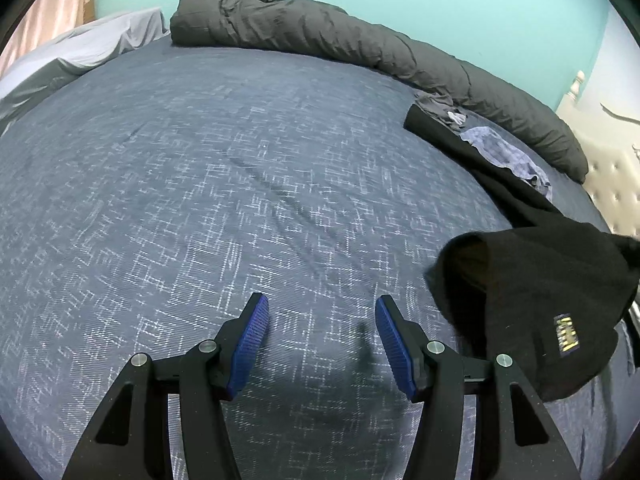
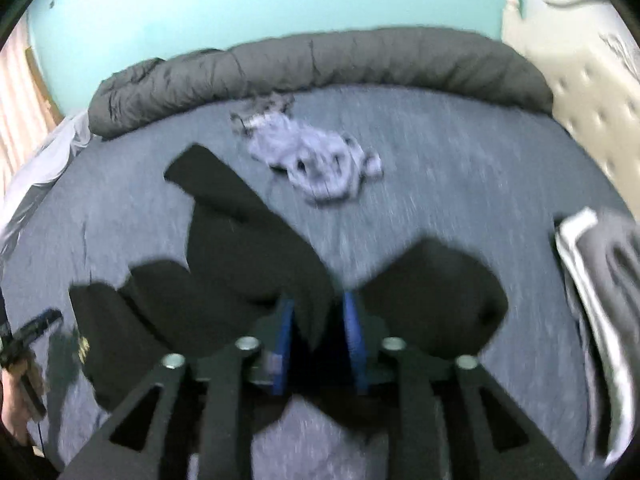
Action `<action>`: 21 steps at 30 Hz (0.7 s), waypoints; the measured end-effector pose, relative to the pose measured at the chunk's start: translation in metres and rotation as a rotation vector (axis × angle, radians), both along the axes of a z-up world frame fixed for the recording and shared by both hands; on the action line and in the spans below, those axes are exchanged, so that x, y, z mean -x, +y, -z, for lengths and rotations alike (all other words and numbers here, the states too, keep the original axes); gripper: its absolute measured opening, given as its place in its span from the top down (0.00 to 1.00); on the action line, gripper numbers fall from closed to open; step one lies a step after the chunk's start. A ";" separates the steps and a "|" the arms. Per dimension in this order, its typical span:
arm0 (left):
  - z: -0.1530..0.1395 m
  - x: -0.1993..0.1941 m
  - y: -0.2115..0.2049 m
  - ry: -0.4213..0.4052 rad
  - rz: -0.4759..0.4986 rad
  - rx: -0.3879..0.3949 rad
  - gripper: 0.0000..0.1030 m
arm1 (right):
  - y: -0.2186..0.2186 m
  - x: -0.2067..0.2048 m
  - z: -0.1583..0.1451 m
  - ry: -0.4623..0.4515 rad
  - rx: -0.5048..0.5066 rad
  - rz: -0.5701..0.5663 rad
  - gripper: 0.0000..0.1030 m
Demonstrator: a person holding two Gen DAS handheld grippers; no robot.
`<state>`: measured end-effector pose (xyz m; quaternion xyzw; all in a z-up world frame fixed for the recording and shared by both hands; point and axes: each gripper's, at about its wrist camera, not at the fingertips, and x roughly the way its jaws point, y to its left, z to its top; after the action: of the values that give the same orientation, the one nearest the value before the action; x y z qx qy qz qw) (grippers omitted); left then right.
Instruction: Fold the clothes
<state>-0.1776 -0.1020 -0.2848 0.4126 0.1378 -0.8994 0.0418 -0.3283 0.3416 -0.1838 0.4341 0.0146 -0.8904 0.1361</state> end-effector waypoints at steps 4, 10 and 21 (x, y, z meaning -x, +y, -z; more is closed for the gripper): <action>0.000 0.002 0.002 -0.001 0.002 -0.002 0.42 | -0.022 0.044 0.001 -0.040 0.070 -0.014 0.52; 0.006 0.004 0.006 -0.011 0.014 -0.007 0.42 | -0.064 0.106 0.035 -0.203 0.069 -0.064 0.39; 0.012 0.007 0.005 -0.027 0.012 -0.025 0.42 | -0.140 0.152 0.114 -0.372 -0.246 -0.127 0.39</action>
<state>-0.1843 -0.0975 -0.2968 0.4260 0.1461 -0.8922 0.0329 -0.4808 0.2011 -0.2975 0.6023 0.1250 -0.7762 0.1380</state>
